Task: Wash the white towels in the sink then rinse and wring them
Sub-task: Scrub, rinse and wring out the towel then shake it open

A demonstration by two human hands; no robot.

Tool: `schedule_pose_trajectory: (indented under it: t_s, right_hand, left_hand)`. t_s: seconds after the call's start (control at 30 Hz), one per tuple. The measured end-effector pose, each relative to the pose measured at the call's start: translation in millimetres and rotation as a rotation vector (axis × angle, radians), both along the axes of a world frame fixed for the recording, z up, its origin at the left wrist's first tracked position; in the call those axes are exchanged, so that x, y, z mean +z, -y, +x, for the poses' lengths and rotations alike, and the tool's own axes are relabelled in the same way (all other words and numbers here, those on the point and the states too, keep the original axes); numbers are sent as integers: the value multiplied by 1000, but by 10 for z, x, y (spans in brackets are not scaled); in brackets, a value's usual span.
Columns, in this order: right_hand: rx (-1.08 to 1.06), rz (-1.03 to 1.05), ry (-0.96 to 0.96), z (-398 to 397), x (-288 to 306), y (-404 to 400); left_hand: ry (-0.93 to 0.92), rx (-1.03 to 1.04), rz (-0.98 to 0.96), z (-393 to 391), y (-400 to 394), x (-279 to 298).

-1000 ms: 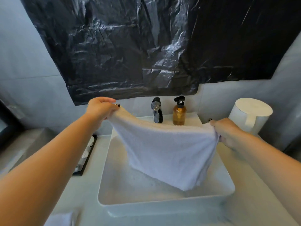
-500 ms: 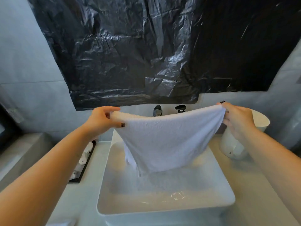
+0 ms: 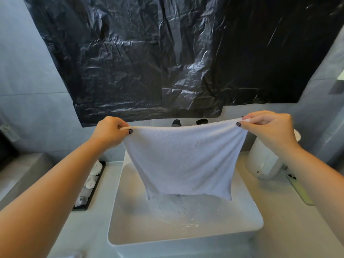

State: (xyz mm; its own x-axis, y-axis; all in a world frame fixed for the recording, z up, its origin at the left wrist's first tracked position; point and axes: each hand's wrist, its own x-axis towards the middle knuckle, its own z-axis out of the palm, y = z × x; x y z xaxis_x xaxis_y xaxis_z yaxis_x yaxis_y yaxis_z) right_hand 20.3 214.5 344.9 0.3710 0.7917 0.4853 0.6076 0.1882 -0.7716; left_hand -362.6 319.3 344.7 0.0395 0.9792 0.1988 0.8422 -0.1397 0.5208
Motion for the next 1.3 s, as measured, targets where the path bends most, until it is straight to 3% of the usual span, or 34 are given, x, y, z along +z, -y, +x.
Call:
schedule_pose_trajectory:
  t_s: [0.2, 0.33, 0.47, 0.6, 0.83, 0.93, 1.07, 1.3]
  right_hand:
    - [-5, -83, 250, 93, -162, 41]
    - [-81, -125, 158, 39, -282, -56]
    - [-111, -388, 17, -5, -390, -160]
    - [-75, -629, -54, 3, -586, -149]
    - [-108, -748, -24, -48, -806, -127]
    - [-4, -698, 9, -46, -939, -78]
    - [155, -674, 414, -81, -996, -91]
    - [-39, -331, 285, -10, -353, -337]
  left_hand:
    - [41, 24, -21, -76, 67, -59]
    - [179, 21, -77, -51, 51, -166]
    - [359, 40, -96, 2, 39, -239]
    - [379, 26, 0, 103, 25, -280]
    - [448, 15, 60, 198, 20, -352]
    - [459, -5, 34, 213, 24, -377]
    - [438, 2, 29, 221, 20, -381]
    - [504, 99, 113, 81, 10, -199]
